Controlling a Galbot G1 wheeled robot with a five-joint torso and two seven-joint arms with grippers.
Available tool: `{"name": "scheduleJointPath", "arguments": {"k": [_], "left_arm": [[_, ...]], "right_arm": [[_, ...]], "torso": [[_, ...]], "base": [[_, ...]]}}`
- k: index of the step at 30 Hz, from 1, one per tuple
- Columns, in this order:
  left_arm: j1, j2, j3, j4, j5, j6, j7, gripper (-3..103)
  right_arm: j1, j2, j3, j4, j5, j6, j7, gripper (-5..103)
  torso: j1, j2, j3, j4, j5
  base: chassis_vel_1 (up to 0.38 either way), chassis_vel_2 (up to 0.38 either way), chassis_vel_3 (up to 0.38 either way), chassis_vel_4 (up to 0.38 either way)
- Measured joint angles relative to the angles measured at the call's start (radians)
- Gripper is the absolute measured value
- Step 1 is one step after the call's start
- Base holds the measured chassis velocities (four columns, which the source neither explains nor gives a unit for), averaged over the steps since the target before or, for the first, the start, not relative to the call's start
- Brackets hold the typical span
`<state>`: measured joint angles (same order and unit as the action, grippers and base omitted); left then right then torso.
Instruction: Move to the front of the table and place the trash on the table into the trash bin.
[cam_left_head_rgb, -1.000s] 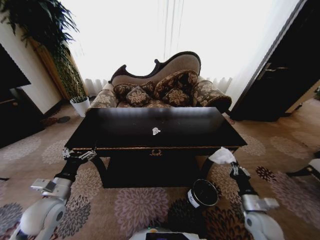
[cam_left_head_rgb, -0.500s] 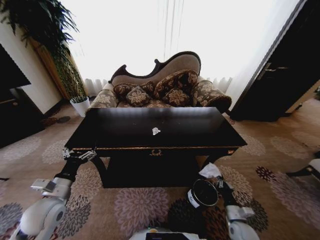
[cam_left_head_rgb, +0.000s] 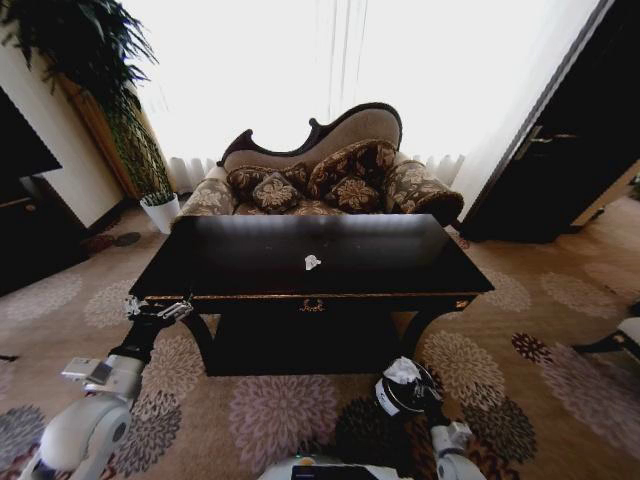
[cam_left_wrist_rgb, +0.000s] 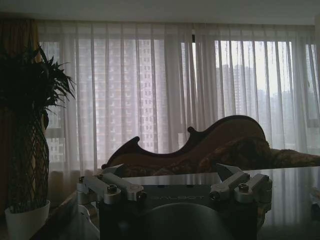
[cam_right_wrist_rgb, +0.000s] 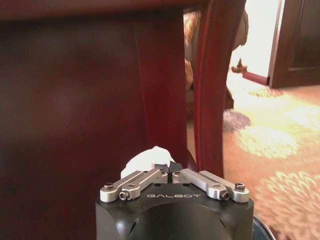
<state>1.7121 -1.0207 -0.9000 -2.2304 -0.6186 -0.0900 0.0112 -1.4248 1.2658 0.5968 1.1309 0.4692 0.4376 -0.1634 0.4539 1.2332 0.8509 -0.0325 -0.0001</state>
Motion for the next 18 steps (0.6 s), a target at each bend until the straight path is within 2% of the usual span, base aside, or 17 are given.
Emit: {"name": "scheduleJointPath", "arguments": {"k": [6, 18], "left_arm": [[0.0, 0.0, 0.0, 0.0, 0.0, 0.0, 0.0, 100], [0.0, 0.0, 0.0, 0.0, 0.0, 0.0, 0.0, 100]], "right_arm": [[0.082, -0.016, -0.031, -0.125, 0.004, -0.07, 0.056, 0], [0.208, -0.069, -0.076, -0.266, -0.04, -0.099, 0.11, 0]], "torso": [[0.0, 0.0, 0.0, 0.0001, 0.0], [0.0, 0.0, 0.0, 0.0001, 0.0]], "base": [[0.0, 0.0, 0.0, 0.0], [0.0, 0.0, 0.0, 0.0]]}}
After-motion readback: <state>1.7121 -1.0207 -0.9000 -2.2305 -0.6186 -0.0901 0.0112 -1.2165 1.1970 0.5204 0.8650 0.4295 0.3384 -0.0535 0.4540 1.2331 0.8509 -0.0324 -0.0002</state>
